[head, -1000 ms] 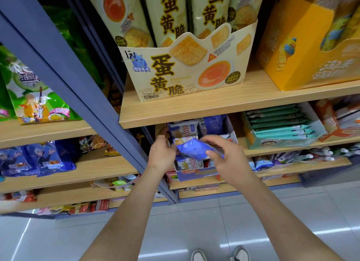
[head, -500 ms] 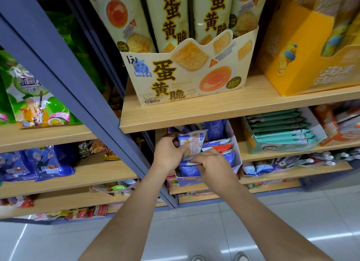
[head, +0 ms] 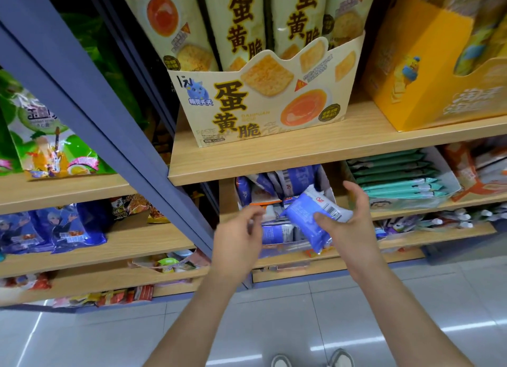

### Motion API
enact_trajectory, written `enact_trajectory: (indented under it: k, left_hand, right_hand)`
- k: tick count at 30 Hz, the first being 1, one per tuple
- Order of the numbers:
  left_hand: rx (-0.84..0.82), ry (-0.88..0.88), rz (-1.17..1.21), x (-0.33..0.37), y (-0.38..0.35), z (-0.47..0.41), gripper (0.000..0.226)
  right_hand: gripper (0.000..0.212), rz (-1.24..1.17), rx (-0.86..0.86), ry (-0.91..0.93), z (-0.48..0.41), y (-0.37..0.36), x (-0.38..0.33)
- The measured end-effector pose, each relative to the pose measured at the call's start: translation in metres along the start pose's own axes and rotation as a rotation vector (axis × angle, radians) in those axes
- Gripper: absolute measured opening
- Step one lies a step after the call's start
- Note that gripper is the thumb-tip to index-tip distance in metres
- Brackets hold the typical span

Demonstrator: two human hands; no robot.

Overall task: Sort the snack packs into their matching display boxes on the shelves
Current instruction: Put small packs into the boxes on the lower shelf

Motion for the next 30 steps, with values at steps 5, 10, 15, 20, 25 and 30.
enact_trajectory:
  k: [5, 10, 15, 20, 25, 30]
  left_hand:
    - [-0.211, -0.097, -0.529, -0.007, -0.028, -0.048, 0.023]
    - [-0.575, -0.064, -0.824, -0.002, -0.058, -0.063, 0.031]
    - [-0.673, 0.049, -0.782, -0.018, -0.065, -0.07, 0.058]
    - [-0.591, 0.143, -0.665, -0.05, -0.059, -0.053, 0.075]
    - [-0.59, 0.343, -0.496, -0.044, -0.07, -0.052, 0.098]
    - [-0.312, 0.44, -0.425, -0.041, -0.07, -0.047, 0.045]
  right_hand:
    - [0.064, 0.066, 0.02, 0.057, -0.004, 0.006, 0.003]
    - [0.051, 0.076, 0.007, 0.064, -0.002, 0.01, 0.015]
    - [0.052, 0.055, -0.011, 0.067, -0.001, 0.008, 0.019]
    - [0.05, 0.093, -0.021, 0.107, -0.001, 0.008, 0.024]
    - [0.043, 0.121, -0.035, 0.123, -0.001, 0.009, 0.031]
    - [0.037, 0.143, -0.014, 0.102, 0.0, 0.008, 0.033]
Point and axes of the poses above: each hand's wrist, its own z-axis away from the middle knuckle, its own y-axis out of the back of the hand, x = y × z, the point moved 6 cm from there along -z, towards the middle knuckle, and after that the axes turned 15 degrees about x, right-handed, at the moved point
